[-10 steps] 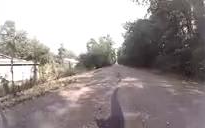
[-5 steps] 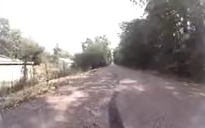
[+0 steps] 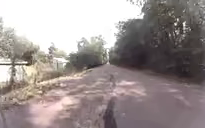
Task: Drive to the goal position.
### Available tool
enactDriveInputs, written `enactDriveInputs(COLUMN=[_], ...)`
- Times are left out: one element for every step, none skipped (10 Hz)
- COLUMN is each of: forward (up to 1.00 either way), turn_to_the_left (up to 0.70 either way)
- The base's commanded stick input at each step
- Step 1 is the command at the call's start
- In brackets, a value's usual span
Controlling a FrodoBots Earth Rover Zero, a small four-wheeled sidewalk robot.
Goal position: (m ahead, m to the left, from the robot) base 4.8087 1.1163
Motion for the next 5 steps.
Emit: enactDriveInputs(forward=[0.7,0.7,0.7,0.7,0.7], turn_to_the_left=[0.0,0.0,0.0,0.0,0.0])
